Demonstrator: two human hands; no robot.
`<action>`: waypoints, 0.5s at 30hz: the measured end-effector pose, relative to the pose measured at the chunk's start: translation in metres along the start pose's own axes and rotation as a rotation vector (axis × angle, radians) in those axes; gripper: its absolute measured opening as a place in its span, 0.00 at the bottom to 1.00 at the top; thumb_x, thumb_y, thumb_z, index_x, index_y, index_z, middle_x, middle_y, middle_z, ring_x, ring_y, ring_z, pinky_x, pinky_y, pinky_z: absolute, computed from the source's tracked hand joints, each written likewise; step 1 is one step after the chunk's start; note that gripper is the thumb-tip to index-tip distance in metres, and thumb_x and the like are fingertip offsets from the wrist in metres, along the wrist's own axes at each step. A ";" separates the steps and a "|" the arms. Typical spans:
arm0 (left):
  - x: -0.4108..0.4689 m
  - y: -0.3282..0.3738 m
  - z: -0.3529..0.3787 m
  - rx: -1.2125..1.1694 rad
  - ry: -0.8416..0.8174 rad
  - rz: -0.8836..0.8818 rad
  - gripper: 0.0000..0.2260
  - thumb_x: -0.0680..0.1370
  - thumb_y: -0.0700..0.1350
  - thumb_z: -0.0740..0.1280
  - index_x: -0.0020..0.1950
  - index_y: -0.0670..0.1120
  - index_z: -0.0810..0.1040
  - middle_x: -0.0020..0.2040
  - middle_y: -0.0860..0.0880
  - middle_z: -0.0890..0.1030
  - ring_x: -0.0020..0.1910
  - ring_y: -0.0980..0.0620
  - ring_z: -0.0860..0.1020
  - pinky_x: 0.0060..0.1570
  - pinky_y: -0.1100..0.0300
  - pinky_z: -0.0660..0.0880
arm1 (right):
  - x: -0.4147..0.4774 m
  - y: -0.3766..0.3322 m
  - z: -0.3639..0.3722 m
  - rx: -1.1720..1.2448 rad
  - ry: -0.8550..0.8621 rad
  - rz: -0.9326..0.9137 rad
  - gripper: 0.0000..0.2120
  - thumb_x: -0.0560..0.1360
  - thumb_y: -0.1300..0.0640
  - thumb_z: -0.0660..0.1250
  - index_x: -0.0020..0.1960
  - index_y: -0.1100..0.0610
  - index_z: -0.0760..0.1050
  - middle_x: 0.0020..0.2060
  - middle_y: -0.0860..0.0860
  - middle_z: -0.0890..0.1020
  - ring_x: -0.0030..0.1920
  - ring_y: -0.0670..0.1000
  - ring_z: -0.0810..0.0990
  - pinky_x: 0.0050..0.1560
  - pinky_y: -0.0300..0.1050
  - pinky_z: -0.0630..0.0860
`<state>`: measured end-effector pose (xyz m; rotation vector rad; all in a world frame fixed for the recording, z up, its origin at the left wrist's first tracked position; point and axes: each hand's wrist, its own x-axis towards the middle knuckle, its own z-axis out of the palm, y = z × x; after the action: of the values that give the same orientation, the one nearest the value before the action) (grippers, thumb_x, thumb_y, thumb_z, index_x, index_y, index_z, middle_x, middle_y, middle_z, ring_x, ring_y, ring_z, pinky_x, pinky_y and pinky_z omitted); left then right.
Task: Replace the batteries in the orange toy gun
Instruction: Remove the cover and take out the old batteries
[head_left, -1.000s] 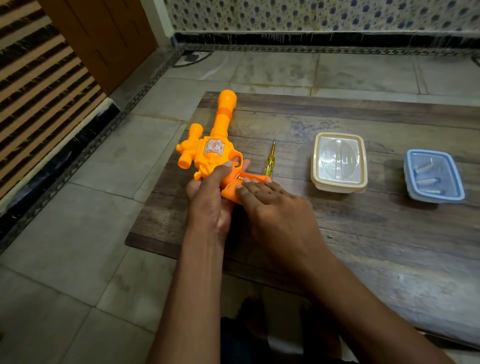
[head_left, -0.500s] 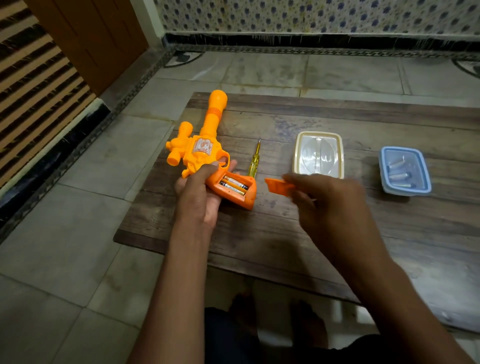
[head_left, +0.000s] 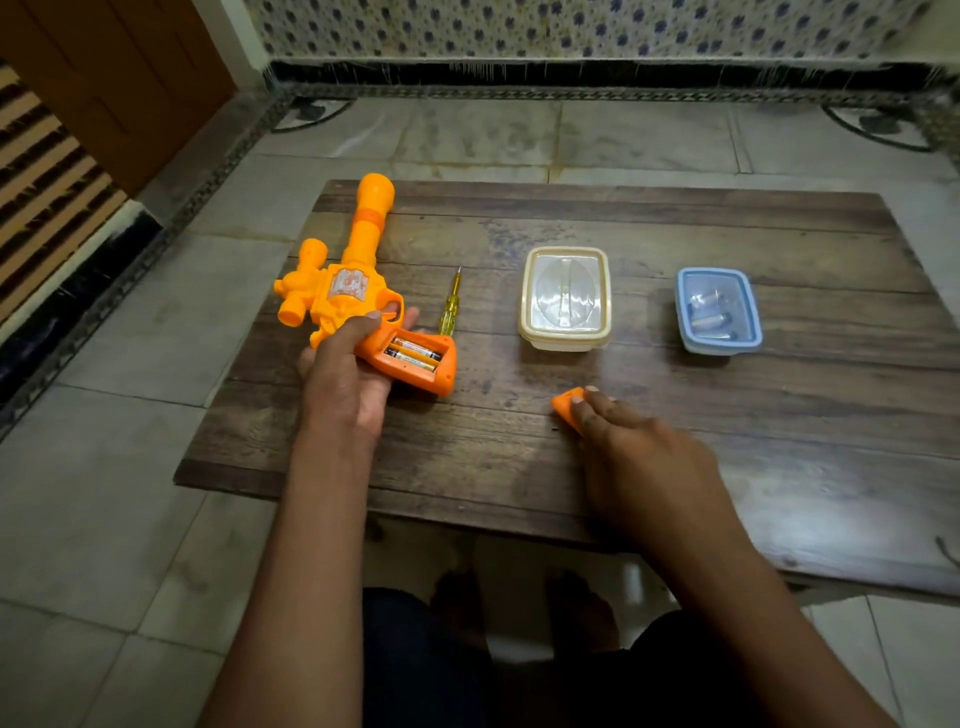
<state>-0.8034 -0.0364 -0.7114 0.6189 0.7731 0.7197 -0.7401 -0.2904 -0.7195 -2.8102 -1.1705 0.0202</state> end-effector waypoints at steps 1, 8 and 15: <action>0.000 0.000 0.000 0.007 -0.001 -0.002 0.20 0.77 0.29 0.67 0.67 0.40 0.72 0.61 0.33 0.81 0.52 0.33 0.85 0.48 0.34 0.82 | -0.001 -0.002 -0.004 0.031 -0.035 -0.006 0.24 0.71 0.53 0.71 0.68 0.50 0.80 0.66 0.51 0.81 0.55 0.55 0.86 0.41 0.54 0.84; 0.002 0.000 0.000 0.012 -0.035 -0.013 0.12 0.78 0.30 0.65 0.58 0.43 0.75 0.58 0.34 0.83 0.53 0.34 0.85 0.51 0.36 0.82 | -0.002 -0.012 -0.023 0.151 -0.064 0.026 0.29 0.74 0.54 0.62 0.75 0.47 0.71 0.75 0.47 0.72 0.67 0.52 0.80 0.57 0.52 0.81; 0.006 0.002 -0.008 0.033 -0.013 0.013 0.16 0.77 0.32 0.67 0.63 0.44 0.76 0.58 0.38 0.84 0.50 0.39 0.87 0.45 0.47 0.84 | 0.021 -0.033 -0.027 0.208 0.083 -0.098 0.18 0.71 0.60 0.72 0.61 0.59 0.83 0.59 0.55 0.85 0.47 0.60 0.87 0.39 0.55 0.84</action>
<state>-0.8076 -0.0289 -0.7169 0.6583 0.7706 0.7152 -0.7477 -0.2547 -0.6885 -2.5470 -1.2099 0.0167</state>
